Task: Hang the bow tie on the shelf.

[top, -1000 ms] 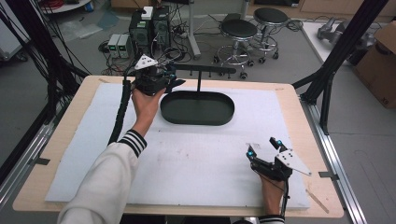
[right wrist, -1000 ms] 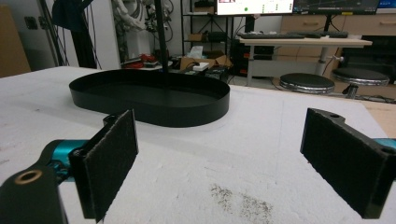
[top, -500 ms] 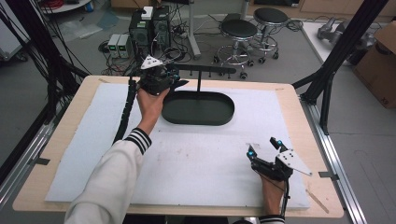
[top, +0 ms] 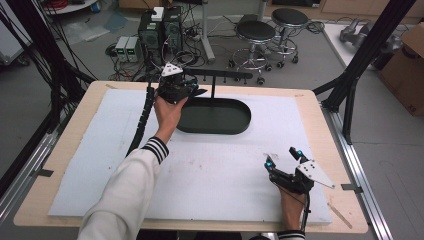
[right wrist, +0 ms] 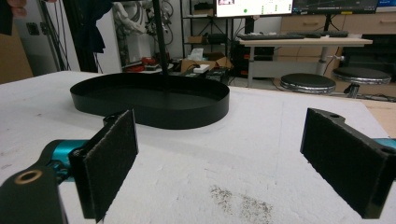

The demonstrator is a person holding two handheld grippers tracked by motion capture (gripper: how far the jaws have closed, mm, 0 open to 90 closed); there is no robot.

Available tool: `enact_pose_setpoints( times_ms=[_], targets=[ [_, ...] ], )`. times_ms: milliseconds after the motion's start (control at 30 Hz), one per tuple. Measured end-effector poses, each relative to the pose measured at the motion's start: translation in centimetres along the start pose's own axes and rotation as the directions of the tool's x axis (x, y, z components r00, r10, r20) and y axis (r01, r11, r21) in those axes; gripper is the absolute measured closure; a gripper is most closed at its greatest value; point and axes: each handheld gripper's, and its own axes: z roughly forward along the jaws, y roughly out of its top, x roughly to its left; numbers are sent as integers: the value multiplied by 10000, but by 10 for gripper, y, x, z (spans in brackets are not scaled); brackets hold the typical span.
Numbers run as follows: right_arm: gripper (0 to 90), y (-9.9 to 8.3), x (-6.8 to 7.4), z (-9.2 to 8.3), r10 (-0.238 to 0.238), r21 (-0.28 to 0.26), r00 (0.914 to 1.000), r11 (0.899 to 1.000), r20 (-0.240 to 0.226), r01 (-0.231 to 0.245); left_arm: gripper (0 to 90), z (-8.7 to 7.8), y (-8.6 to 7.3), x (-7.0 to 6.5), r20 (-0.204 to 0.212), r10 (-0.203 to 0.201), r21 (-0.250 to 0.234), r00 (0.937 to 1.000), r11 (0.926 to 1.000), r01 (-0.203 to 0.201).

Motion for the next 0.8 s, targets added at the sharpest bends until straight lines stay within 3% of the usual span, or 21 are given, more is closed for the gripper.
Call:
enact_pose_setpoints(
  times_ms=[367,600,667,800],
  targets=[
    [102,0,0,0,10,-14,10000,10000,12,-10,857,9,-8,0,-155,329,433,9993,9985,-322],
    [102,0,0,0,35,-11,10000,10000,-15,-35,856,14,-17,3,-222,194,762,9996,9969,-177],
    [102,0,0,-1,32,-50,10000,10000,-35,-32,856,15,-19,4,-247,318,909,9992,9954,-295],
    [102,0,-1,-1,8,-78,10000,10000,-15,-8,855,14,-20,3,-137,193,780,9997,9968,-181]
  ],
)
